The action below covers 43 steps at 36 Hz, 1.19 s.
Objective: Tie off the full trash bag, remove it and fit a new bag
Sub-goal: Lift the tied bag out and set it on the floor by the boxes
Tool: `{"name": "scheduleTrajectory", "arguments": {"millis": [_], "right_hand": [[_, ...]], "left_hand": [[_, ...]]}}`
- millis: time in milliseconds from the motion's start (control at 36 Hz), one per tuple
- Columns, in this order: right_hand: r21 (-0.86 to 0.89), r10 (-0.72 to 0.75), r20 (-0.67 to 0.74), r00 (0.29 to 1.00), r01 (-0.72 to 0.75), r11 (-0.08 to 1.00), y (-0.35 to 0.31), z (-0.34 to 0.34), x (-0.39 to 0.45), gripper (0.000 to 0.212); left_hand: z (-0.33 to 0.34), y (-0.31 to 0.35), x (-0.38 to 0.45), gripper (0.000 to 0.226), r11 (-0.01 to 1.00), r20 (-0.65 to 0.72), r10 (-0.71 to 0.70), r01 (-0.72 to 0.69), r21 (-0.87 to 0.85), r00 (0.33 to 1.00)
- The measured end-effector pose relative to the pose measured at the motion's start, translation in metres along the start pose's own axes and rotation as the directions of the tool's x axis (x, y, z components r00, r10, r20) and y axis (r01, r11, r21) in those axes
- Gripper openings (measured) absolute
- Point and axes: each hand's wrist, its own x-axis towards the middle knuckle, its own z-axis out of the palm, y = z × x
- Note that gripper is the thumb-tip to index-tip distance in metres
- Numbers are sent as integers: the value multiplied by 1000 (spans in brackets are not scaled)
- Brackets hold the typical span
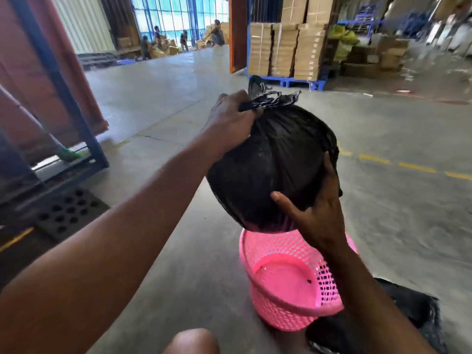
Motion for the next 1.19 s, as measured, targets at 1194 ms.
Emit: {"name": "scheduleTrajectory", "arguments": {"millis": [1194], "right_hand": [[64,-43,918,393,-41,997,-106,621,-169,89]], "left_hand": [[-347,-510,-204,43,542,-673,-589,837,82,448]]}}
